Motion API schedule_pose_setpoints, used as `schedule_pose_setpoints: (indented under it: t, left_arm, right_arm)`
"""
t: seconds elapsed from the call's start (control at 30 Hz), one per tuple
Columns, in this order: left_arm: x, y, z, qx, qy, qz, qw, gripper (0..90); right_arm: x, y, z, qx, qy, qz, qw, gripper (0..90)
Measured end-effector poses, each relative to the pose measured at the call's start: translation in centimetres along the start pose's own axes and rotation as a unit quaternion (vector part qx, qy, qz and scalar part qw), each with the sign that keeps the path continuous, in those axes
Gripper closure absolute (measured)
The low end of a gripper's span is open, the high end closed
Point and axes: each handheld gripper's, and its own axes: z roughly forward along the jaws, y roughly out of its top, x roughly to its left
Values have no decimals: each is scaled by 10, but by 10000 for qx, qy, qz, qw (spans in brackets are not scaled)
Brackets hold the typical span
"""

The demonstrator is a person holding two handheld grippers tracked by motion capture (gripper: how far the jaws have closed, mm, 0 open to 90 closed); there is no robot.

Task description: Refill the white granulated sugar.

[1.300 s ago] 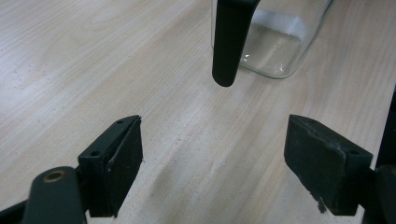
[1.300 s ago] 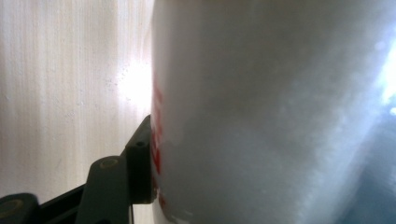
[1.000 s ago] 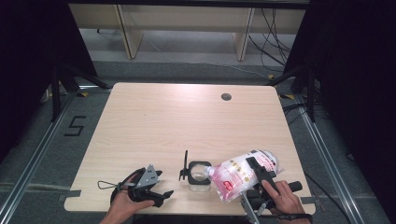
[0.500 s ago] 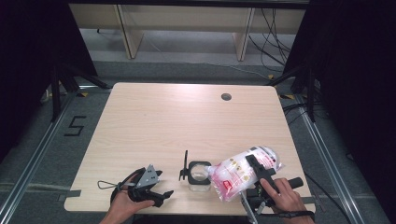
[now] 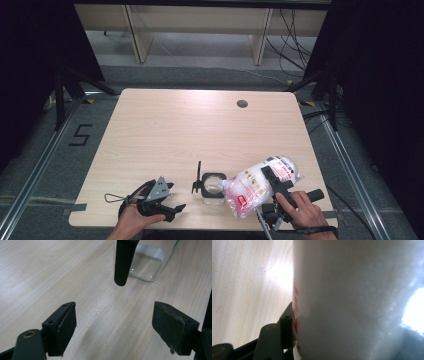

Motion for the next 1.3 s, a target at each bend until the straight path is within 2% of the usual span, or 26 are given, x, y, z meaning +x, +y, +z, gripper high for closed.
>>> schedule_pose_setpoints:
  t: [0.03,0.07,0.1,0.13,0.23,0.3,0.37,0.4,0.43,0.5,0.57,0.63,0.73,0.77,0.8,0.83,0.87,0.93,1.03,1.1,1.17,1.2,1.27,1.3]
  left_arm:
    - [0,0,0,0,0,-1,10000,192]
    - [0,0,0,0,2,-4,10000,193]
    - [0,0,0,6,-11,6,10000,193]
    - [0,0,0,8,-28,9,10000,193]
    - [0,0,0,2,5,-2,10000,193]
    - [1,0,0,59,-55,6,10000,193]
    - [2,0,0,93,-16,26,10000,193]
    - [2,0,0,79,-8,20,10000,193]
    - [1,0,0,65,0,24,10000,193]
    - [2,0,0,99,-16,38,9999,192]
    - [2,0,0,104,-13,35,9999,193]
    - [0,0,1,46,48,29,10000,193]
    - [0,0,1,47,50,28,10000,193]
    - [0,0,1,45,49,28,10000,193]
    - [0,0,1,43,46,28,10000,193]
    - [1,0,1,49,50,31,10000,193]
    - [1,0,1,46,54,36,10000,193]
    - [1,-1,1,46,49,26,10000,193]
    - [1,0,1,55,56,34,10000,192]
    - [1,0,1,45,51,28,10000,193]
    - [1,0,1,47,54,31,10000,193]
    - [2,0,1,62,13,34,10000,193]
    - [1,0,0,61,-4,23,10000,193]
    - [1,0,0,26,34,19,10000,193]
  right_arm:
    - [-3,1,-1,36,53,-193,9998,422]
    - [-4,2,-2,104,81,-222,9997,422]
    - [-5,2,1,-54,-49,-334,9994,422]
    - [-6,3,0,-39,0,-410,9992,422]
    - [-5,3,2,-70,-30,-381,9992,422]
    - [-3,3,2,24,-21,-315,9995,423]
    - [-4,3,3,-25,-26,-408,9992,423]
    - [-6,4,5,-84,-73,-531,9985,423]
    - [-7,4,4,-41,-21,-555,9985,424]
    - [-7,3,6,-105,-89,-560,9983,424]
    - [-7,3,6,-83,-37,-557,9984,425]
    - [-8,3,7,-126,-97,-587,9981,425]
    - [-5,2,7,-53,-17,-439,9990,426]
    - [-8,3,8,-102,-90,-638,9979,426]
    - [-8,3,9,-111,-80,-682,9976,426]
    - [-8,3,9,-114,-85,-689,9975,426]
    - [-7,3,9,-88,-66,-575,9983,426]
    - [-9,4,8,-89,-126,-703,9974,427]
    - [-8,3,7,-6,-106,-550,9984,427]
    - [-10,4,7,-32,-115,-627,9980,427]
    - [-10,4,6,-7,-115,-568,9983,428]
    - [-12,4,7,-49,-120,-617,9980,428]
    - [-11,3,6,-30,-131,-485,9987,428]
    - [-12,3,6,-58,-101,-543,9985,428]
